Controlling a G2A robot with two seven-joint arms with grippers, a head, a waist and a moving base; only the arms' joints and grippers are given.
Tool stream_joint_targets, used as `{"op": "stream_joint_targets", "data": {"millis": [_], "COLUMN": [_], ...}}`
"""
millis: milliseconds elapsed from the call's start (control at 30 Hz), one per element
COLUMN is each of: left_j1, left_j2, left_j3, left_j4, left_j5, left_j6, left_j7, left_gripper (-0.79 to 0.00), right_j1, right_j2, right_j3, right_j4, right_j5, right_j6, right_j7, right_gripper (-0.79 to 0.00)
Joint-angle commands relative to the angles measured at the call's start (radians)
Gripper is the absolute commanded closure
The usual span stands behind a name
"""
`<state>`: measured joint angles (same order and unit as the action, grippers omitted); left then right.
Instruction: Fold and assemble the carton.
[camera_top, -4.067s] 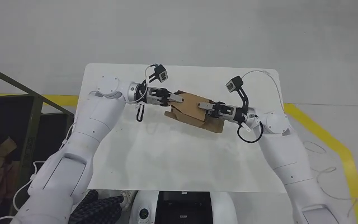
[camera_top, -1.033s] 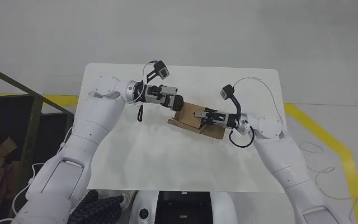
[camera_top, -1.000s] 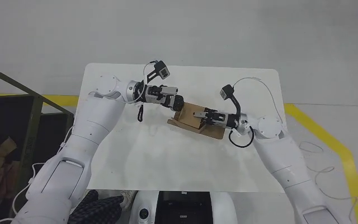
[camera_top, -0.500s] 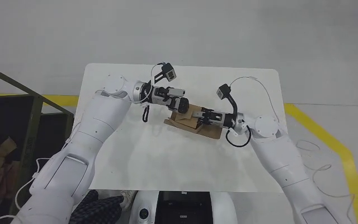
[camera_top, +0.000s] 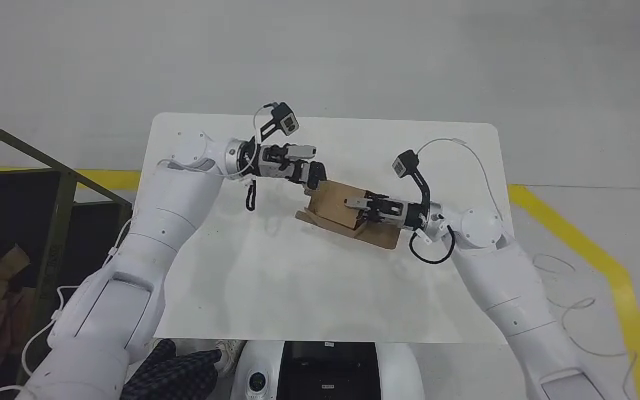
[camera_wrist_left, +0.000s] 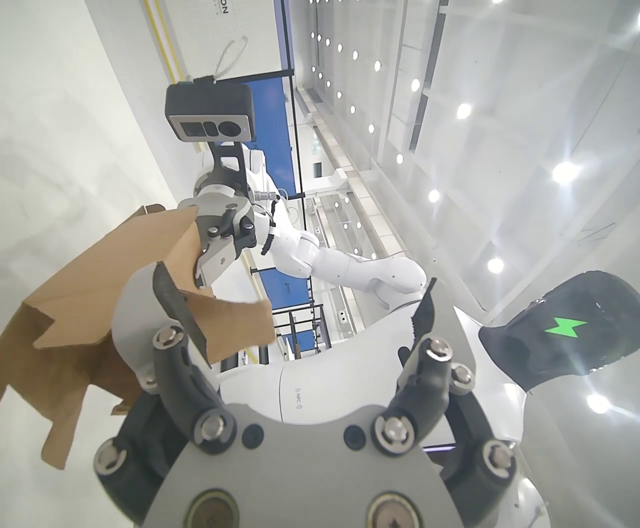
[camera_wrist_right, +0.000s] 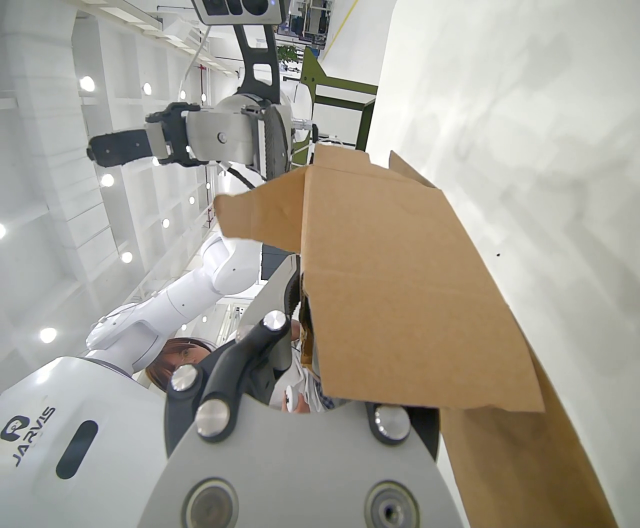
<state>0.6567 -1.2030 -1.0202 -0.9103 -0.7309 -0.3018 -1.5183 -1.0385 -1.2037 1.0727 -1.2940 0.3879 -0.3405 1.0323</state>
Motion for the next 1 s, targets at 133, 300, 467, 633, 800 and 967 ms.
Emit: {"op": "stream_joint_targets", "data": {"millis": [133, 300, 467, 633, 800, 967], "left_j1": [0.026, 0.047, 0.064, 0.08, 0.094, 0.1], "left_j2": [0.018, 0.029, 0.034, 0.036, 0.038, 0.037], "left_j3": [-0.046, -0.073, -0.086, -0.087, -0.088, -0.085], "left_j4": [-0.015, -0.029, -0.048, -0.074, -0.087, -0.095], "left_j5": [0.023, 0.037, 0.044, 0.046, 0.042, 0.041], "left_j6": [-0.013, -0.011, -0.007, 0.005, 0.014, 0.02], "left_j7": [0.015, 0.035, 0.046, 0.046, 0.043, 0.045], "left_gripper": [-0.785, -0.785, -0.785, -0.785, -0.785, -0.785], "right_j1": [-0.014, -0.023, -0.032, -0.038, -0.039, -0.04], "right_j2": [0.001, 0.004, 0.006, 0.008, 0.008, 0.006], "right_j3": [0.006, 0.01, 0.015, 0.026, 0.03, 0.023], "right_j4": [-0.012, -0.029, -0.041, -0.04, -0.032, -0.038], "right_j5": [0.036, 0.05, 0.063, 0.065, 0.06, 0.062], "right_j6": [-0.009, -0.015, -0.02, -0.015, -0.006, -0.002], "right_j7": [0.015, 0.04, 0.051, 0.021, -0.012, -0.021], "right_gripper": [0.0, 0.0, 0.0, 0.0, 0.0, 0.0]}}
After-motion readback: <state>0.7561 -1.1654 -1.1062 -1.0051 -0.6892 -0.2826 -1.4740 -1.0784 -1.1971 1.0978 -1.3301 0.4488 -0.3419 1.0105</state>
